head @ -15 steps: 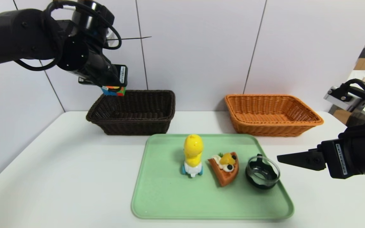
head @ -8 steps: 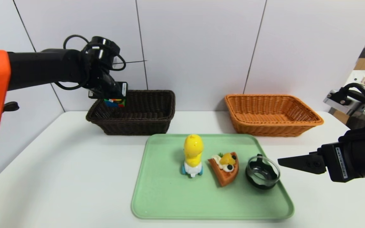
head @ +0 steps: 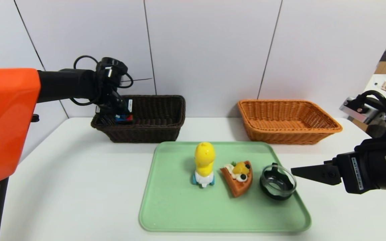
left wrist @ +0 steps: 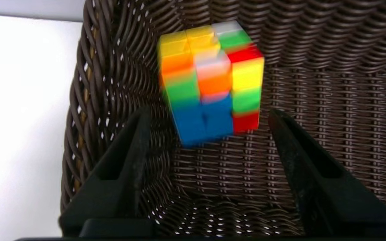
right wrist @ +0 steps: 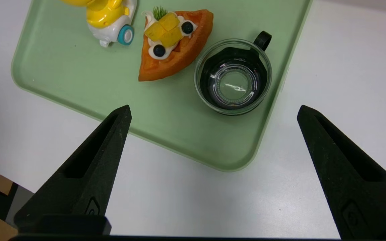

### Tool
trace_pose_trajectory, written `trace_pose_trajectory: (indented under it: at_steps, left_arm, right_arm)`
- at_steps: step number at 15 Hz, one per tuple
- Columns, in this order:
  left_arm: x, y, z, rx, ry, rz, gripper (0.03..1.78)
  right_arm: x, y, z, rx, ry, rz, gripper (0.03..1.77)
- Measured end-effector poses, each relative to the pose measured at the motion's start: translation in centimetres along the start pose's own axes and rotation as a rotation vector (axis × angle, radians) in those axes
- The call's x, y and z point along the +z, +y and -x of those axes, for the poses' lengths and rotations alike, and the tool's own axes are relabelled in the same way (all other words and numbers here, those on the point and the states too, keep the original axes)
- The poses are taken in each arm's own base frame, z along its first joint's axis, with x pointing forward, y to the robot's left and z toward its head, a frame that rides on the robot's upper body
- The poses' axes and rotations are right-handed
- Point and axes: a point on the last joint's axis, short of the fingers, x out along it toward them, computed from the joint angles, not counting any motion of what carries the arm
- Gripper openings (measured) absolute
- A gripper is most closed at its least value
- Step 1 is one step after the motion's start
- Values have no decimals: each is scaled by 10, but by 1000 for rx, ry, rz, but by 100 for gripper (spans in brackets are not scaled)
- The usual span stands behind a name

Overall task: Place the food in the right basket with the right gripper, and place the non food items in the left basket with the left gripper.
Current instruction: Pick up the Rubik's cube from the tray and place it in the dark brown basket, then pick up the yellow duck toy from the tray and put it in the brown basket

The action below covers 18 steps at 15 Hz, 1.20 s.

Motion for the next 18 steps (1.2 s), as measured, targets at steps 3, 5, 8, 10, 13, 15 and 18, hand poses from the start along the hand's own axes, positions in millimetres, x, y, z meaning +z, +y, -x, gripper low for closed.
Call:
trace_pose_trajectory:
  at_steps: [3,5,8,10,13,15,18]
  left_arm:
    - [3,5,5,4,-9,9,142]
    - [11,8,22,-9,-40,17,148]
    - [23,8,68,-43,-86,23,156]
    - [24,-3,104,-92,-97,24,159]
    - [12,-35,162,-210,-93,16,163]
    - [-4,-58,199,-301,-64,11,164]
    - [-34,-82,236,-405,-4,-14,166]
  right_arm:
    - [0,0,0,0,2,0,171]
    - [0,0,0,0,0,0,171]
    - [0,0,1,1,-3,-1,171]
    - [1,0,1,0,-15,-2,171]
    - [1,-1,1,-3,-14,-6,171]
    - [0,-1,1,-3,-12,-8,171]
    - [-2,-2,1,-7,-11,-37,171]
